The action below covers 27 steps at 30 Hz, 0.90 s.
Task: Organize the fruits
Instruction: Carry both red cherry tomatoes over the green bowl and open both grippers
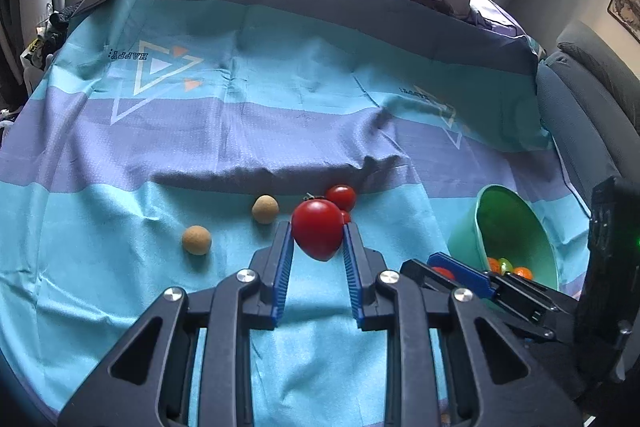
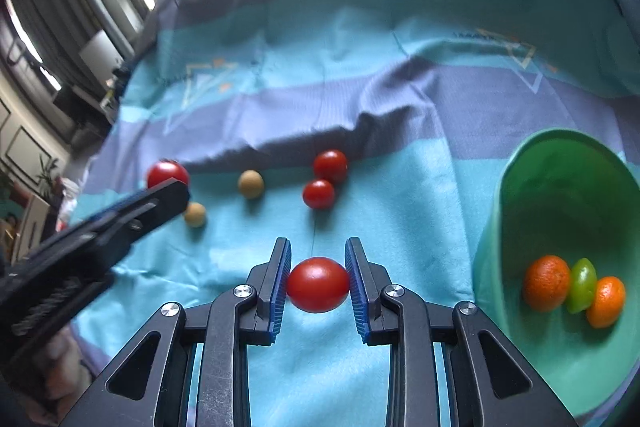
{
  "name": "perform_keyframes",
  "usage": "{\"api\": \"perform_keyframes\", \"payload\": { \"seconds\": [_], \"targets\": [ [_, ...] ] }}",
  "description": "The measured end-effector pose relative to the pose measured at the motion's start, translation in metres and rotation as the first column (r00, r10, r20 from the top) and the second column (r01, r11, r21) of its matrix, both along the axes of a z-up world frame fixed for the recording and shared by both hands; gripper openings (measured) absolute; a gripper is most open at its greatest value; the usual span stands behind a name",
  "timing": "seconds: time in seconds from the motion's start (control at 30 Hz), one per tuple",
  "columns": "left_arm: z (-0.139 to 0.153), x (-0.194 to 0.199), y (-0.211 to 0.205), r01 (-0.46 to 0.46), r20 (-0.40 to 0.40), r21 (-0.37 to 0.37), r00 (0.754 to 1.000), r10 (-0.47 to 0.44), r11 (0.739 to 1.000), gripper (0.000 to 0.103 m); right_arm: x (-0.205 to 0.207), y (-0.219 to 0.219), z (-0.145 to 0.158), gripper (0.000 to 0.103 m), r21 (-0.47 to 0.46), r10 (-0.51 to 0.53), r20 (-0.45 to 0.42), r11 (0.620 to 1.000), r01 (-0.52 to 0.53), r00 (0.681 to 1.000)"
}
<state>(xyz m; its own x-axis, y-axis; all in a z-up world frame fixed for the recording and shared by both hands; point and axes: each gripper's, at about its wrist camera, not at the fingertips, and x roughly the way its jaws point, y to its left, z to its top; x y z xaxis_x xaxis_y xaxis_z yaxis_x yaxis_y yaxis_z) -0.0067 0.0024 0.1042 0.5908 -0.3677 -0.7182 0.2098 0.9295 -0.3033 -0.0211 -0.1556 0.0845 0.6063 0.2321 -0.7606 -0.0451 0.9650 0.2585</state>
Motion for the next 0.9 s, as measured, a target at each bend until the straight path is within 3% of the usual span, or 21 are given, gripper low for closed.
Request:
{"api": "perform_keyframes", "payload": {
  "seconds": [0.13, 0.47, 0.7, 0.77, 0.9],
  "targets": [
    [0.007, -0.010, -0.012, 0.065, 0.000, -0.060, 0.998, -0.065, 0.996, 0.025, -0.013, -0.017, 0.018, 0.029, 0.071, -0.013, 0.064, 0.997, 0.008, 0.998],
    [0.032, -0.036, -0.066, 0.174, 0.083, -0.009, 0.981, -0.173, 0.985, 0.025, -0.042, -0.061, 0.048, 0.029, 0.126, -0.092, 0.165, 0.989, 0.072, 0.982],
    [0.037, -0.036, -0.107, 0.253, 0.052, -0.098, 0.967, -0.248, 0.963, 0.025, -0.062, -0.102, 0.059, 0.029, 0.136, -0.150, 0.216, 0.983, 0.123, 0.965],
    [0.033, -0.035, -0.124, 0.263, 0.041, -0.095, 0.965, -0.260, 0.960, 0.025, -0.068, -0.115, 0.061, 0.029, 0.112, -0.172, 0.230, 0.982, 0.150, 0.958],
    [0.024, -0.033, -0.155, 0.285, 0.016, -0.065, 0.958, -0.285, 0.956, 0.025, -0.072, -0.145, 0.056, 0.029, 0.160, -0.214, 0.219, 0.970, 0.181, 0.952]
  ]
}}
